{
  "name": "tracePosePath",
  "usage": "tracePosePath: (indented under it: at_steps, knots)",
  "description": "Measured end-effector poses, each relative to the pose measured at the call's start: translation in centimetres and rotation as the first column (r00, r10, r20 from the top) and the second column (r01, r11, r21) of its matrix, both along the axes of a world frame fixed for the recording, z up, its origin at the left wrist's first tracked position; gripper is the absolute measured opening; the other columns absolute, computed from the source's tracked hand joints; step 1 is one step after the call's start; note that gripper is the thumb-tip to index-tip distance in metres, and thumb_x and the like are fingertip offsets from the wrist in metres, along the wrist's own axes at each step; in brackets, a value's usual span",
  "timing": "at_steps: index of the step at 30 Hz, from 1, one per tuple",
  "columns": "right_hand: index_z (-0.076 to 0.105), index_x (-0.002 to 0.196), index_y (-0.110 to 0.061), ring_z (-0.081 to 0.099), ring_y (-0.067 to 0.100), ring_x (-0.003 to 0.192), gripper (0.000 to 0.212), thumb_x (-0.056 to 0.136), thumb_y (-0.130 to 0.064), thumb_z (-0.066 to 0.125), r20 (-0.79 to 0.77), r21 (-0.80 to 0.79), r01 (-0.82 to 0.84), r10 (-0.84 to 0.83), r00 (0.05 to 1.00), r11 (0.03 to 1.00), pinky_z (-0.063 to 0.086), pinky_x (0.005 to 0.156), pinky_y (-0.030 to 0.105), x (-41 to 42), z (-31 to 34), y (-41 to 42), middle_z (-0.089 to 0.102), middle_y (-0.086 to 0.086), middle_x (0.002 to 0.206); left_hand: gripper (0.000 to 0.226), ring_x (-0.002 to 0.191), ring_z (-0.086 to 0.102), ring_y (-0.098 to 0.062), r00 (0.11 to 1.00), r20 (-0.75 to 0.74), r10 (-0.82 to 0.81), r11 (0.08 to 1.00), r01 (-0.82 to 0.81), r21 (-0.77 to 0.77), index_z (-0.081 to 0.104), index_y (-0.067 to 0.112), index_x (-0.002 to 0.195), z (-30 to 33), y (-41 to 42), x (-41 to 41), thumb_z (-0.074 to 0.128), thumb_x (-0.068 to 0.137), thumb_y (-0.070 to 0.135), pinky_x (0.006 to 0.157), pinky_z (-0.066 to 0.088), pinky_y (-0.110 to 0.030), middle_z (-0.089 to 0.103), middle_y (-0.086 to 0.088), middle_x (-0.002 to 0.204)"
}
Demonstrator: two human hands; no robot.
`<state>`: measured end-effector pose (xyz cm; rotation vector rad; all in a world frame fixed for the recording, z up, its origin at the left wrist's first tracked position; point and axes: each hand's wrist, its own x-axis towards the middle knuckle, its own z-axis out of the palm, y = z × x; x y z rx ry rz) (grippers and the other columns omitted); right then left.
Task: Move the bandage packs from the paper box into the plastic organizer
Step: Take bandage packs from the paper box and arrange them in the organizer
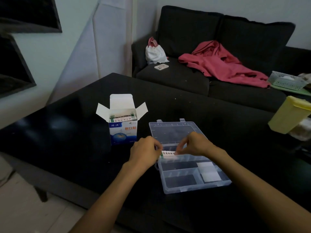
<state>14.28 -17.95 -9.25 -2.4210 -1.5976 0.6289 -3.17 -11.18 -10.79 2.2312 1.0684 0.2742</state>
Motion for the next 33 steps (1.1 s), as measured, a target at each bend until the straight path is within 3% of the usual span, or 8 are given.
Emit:
tracePosePath:
  at_steps: [6,10,12,15,20,24,27,33]
  knots:
    - [0.071,0.084,-0.016,0.057,0.006,0.071,0.022,0.08,-0.038,0.07,-0.064,0.14,0.114,-0.106,0.992,0.984,0.048,0.065,0.022,0.0,-0.1,-0.8,0.068,0.0,0.087,0.028,0.106,0.061,-0.008,0.98,0.195,0.033,0.98,0.007,-0.198,0.059,0.029,0.123,-0.1,-0.1,-1.2,0.052,0.096,0.025,0.093,0.05,-0.031,0.065,0.004,0.119]
    - [0.066,0.084,-0.021,0.056,0.005,0.058,0.017,0.085,-0.038,0.064,-0.139,0.4,0.153,-0.105,0.985,0.904,0.049,0.057,0.021,-2.5,2.9,-0.2,0.065,-0.001,0.075,0.021,0.088,0.061,-0.002,0.915,0.36,0.183,0.95,-0.258,0.174,0.065,0.03,0.111,2.6,0.2,-4.3,0.06,0.091,0.031,0.077,0.051,-0.022,0.068,0.01,0.104]
    - [0.065,0.094,-0.023,0.06,0.003,0.07,0.014,0.088,-0.035,0.061,-0.099,0.564,0.095,-0.047,0.994,0.82,0.05,0.065,0.02,-4.7,4.8,1.2,0.065,-0.006,0.083,0.021,0.101,0.058,-0.01,0.866,0.42,0.27,0.831,-0.43,0.353,0.064,0.028,0.11,3.8,1.0,-5.8,0.059,0.091,0.033,0.081,0.049,-0.027,0.064,0.007,0.11]
    - [0.062,0.112,-0.023,0.055,0.002,0.093,0.02,0.094,-0.023,0.054,0.136,0.616,-0.194,0.139,0.981,0.763,0.048,0.082,0.023,-8.5,6.4,4.2,0.064,-0.003,0.104,0.034,0.129,0.036,-0.017,0.889,0.262,0.375,0.751,-0.457,0.477,0.054,0.026,0.129,3.7,3.0,-7.6,0.048,0.096,0.031,0.098,0.038,-0.034,0.046,0.002,0.139]
    - [0.051,0.133,-0.025,0.04,0.016,0.129,0.042,0.092,-0.027,0.057,0.349,0.214,-0.47,0.382,0.856,0.856,0.028,0.11,0.036,-10.0,4.5,6.7,0.051,0.0,0.136,0.031,0.117,0.054,-0.024,0.869,0.207,0.45,0.877,-0.474,0.084,0.056,0.026,0.125,3.4,4.0,-8.8,0.042,0.099,0.034,0.083,0.042,-0.032,0.055,-0.002,0.132]
    - [0.065,0.118,-0.024,0.047,0.014,0.115,0.029,0.091,-0.031,0.06,0.437,0.434,-0.478,0.285,0.853,0.764,0.04,0.098,0.031,-9.3,3.3,4.4,0.06,-0.002,0.121,0.032,0.097,0.063,-0.028,0.753,0.374,0.541,0.816,-0.577,-0.018,0.046,0.021,0.112,3.3,3.8,-8.4,0.064,0.088,0.032,0.084,0.048,-0.035,0.056,-0.002,0.124]
    - [0.067,0.115,-0.022,0.046,0.01,0.109,0.027,0.091,-0.033,0.058,0.437,0.423,-0.52,0.336,0.835,0.742,0.041,0.083,0.022,-8.9,3.2,3.0,0.062,-0.004,0.116,0.049,0.068,0.065,-0.017,0.696,0.402,0.595,0.801,-0.472,-0.368,0.048,0.013,0.128,3.3,4.0,-8.2,0.066,0.087,0.032,0.078,0.058,-0.04,0.059,0.001,0.115]
    - [0.062,0.118,-0.02,0.058,0.005,0.097,0.028,0.091,-0.029,0.06,0.228,0.486,-0.362,0.284,0.931,0.795,0.051,0.082,0.024,-8.9,5.1,3.1,0.062,-0.002,0.12,0.014,0.073,0.071,-0.017,0.738,0.405,0.54,0.831,-0.39,-0.397,0.074,0.016,0.093,3.0,3.7,-9.0,0.07,0.082,0.023,0.074,0.059,-0.039,0.074,0.0,0.082]
